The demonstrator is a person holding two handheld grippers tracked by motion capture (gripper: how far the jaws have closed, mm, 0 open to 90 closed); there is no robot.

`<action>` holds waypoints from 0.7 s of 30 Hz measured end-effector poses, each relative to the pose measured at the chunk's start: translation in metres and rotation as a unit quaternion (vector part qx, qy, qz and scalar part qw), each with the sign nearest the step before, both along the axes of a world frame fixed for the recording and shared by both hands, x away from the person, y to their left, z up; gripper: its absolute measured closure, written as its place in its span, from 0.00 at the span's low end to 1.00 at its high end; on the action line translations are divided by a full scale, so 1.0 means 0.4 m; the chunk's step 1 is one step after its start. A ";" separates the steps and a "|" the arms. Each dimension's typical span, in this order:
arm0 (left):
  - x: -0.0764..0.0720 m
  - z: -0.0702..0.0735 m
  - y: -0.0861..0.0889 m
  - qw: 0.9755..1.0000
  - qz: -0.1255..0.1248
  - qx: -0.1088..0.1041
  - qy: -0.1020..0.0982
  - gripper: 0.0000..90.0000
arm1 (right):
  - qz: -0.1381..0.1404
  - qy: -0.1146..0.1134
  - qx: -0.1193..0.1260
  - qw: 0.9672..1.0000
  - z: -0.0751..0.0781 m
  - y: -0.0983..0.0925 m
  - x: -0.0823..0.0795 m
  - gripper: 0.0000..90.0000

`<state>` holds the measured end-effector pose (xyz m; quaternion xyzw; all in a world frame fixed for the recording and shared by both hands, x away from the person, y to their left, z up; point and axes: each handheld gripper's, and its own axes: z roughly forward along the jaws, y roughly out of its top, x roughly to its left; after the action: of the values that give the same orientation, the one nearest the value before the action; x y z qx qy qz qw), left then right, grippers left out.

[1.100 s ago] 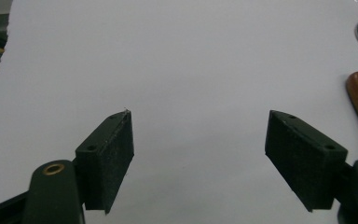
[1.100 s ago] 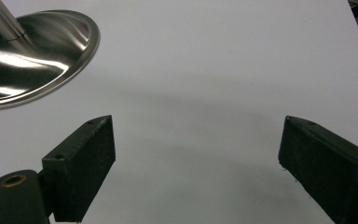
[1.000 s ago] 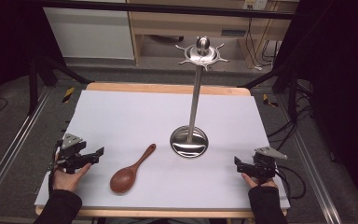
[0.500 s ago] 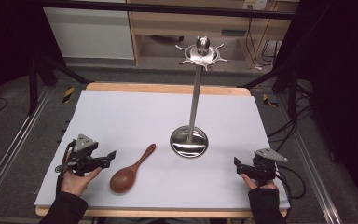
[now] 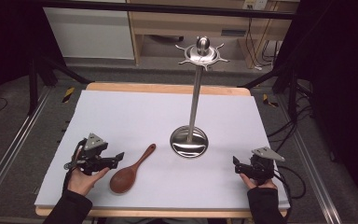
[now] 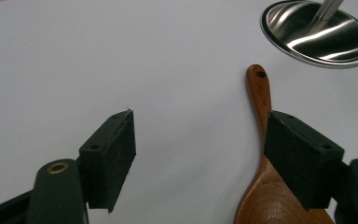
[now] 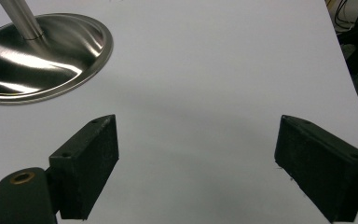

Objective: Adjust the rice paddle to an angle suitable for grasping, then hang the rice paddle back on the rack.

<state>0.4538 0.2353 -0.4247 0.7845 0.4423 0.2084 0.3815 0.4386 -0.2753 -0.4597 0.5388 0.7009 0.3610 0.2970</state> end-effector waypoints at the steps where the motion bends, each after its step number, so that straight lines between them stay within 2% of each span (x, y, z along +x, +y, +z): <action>1: 0.001 0.001 -0.004 1.000 -0.004 0.005 0.002 0.28 | 0.000 0.001 0.000 1.000 0.000 0.001 0.000 0.15; 11: 0.011 0.010 -0.040 0.999 -0.028 0.021 0.010 0.30 | 0.003 0.003 -0.004 1.000 0.001 0.005 0.001 0.16; 19: 0.023 0.026 -0.071 0.999 -0.042 0.019 0.016 0.31 | 0.002 0.004 -0.004 1.000 0.003 0.004 0.000 0.16; 21: 0.027 0.032 -0.084 0.998 -0.050 0.027 0.020 0.32 | 0.001 0.004 -0.007 1.000 0.003 0.004 -0.001 0.16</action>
<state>0.4644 0.2017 -0.4121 0.8195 0.4042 0.1854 0.3615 0.4384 -0.2737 -0.4583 0.5373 0.7051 0.3545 0.2974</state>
